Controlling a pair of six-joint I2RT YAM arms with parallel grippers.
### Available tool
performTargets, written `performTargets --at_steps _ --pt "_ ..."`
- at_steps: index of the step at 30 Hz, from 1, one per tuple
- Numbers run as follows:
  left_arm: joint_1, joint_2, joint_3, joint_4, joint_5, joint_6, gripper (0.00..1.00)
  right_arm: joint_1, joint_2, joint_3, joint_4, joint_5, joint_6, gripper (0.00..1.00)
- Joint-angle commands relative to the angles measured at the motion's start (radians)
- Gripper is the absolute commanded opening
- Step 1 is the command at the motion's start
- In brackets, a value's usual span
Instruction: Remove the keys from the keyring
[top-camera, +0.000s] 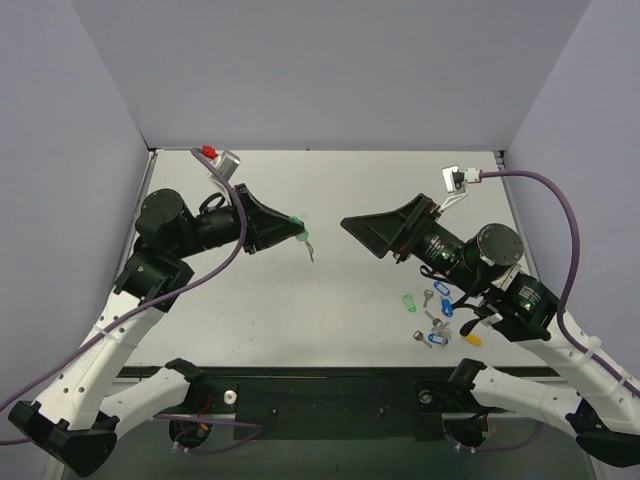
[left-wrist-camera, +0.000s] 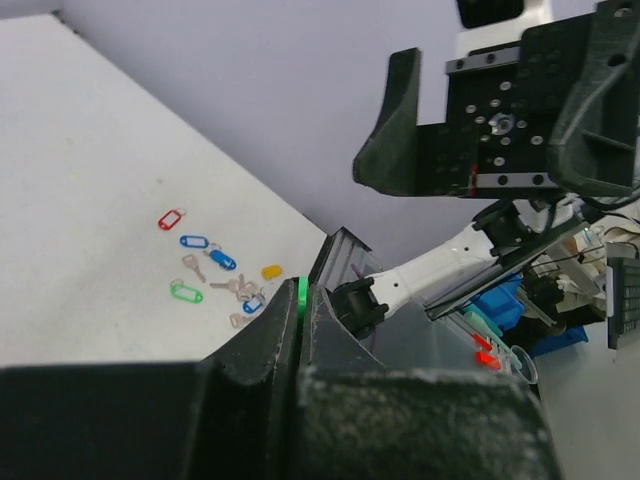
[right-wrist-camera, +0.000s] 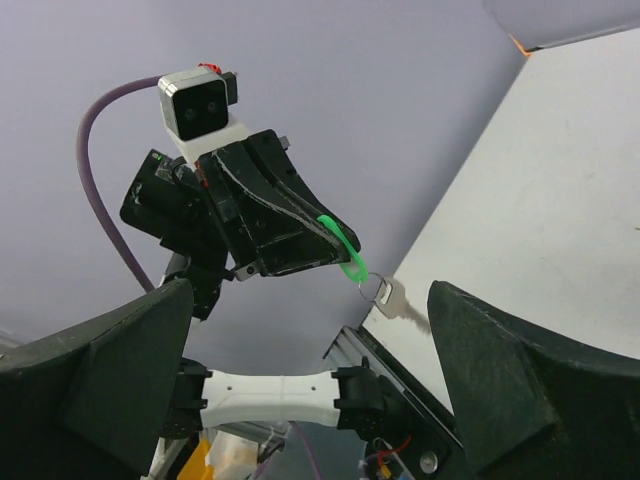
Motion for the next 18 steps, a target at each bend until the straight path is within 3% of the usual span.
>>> performTargets --at_steps 1,10,18 --pt "-0.01 -0.032 0.064 0.218 0.08 -0.132 0.0 0.004 -0.003 -0.018 0.231 -0.07 0.05 0.96" --pt "-0.013 -0.078 0.023 0.506 0.032 -0.351 0.0 0.004 0.036 -0.056 0.453 -0.103 0.136 0.88" --pt "-0.013 -0.133 -0.07 0.681 -0.147 -0.494 0.0 0.006 0.122 -0.089 0.736 -0.122 0.294 0.8"
